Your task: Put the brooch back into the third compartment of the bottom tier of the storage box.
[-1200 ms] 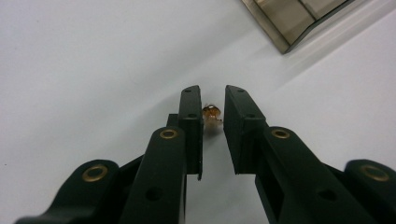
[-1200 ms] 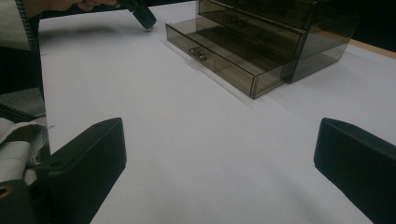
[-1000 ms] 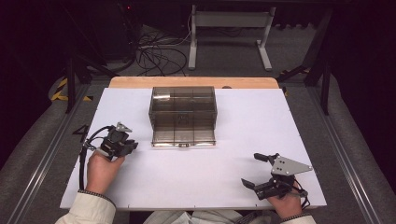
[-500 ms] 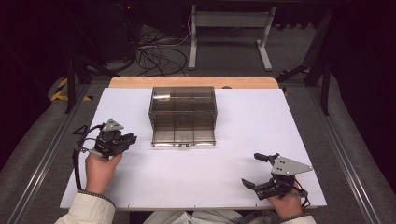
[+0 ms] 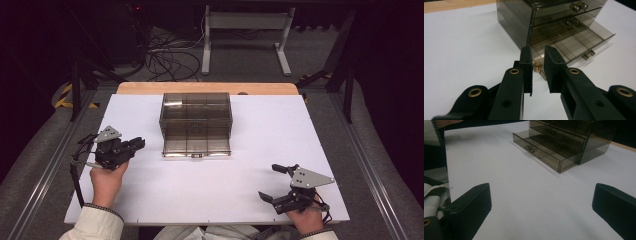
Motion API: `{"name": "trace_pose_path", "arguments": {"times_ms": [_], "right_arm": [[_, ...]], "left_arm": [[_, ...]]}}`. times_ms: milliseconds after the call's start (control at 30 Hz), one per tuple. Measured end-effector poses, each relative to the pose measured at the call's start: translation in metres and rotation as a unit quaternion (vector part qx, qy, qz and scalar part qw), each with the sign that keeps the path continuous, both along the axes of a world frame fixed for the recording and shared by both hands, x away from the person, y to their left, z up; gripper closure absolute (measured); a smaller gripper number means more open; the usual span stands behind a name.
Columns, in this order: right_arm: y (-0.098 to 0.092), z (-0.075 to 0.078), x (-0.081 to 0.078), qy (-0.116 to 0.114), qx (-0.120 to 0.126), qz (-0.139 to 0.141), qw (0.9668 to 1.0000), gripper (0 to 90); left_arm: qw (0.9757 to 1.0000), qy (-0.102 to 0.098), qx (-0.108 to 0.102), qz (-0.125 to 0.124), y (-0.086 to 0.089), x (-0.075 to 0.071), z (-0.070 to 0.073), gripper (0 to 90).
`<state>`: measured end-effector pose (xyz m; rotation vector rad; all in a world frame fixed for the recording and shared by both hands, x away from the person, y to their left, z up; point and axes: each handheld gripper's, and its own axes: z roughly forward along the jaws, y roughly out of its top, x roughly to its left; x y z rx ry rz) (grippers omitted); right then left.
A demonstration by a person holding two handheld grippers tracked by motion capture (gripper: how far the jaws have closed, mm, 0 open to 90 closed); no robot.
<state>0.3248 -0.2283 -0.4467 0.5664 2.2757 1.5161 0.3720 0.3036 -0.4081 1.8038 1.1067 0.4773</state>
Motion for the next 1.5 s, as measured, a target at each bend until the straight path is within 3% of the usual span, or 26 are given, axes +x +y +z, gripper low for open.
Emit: {"name": "trace_pose_path", "arguments": {"times_ms": [633,833,1500], "right_arm": [[0.000,0.000,0.000,0.001,-0.001,0.000,1.0000,3.0],[0.001,0.000,0.000,-0.001,-0.001,-0.001,1.0000,3.0],[0.001,0.000,0.000,0.000,-0.003,-0.001,1.0000,3.0]], "left_arm": [[0.9981,-0.041,-0.035,-0.029,-0.002,-0.004,0.003,77.8],[0.9973,-0.024,-0.056,-0.041,-0.006,0.001,0.005,77.8],[0.9955,-0.032,-0.038,-0.081,-0.055,0.013,0.026,77.6]]}}
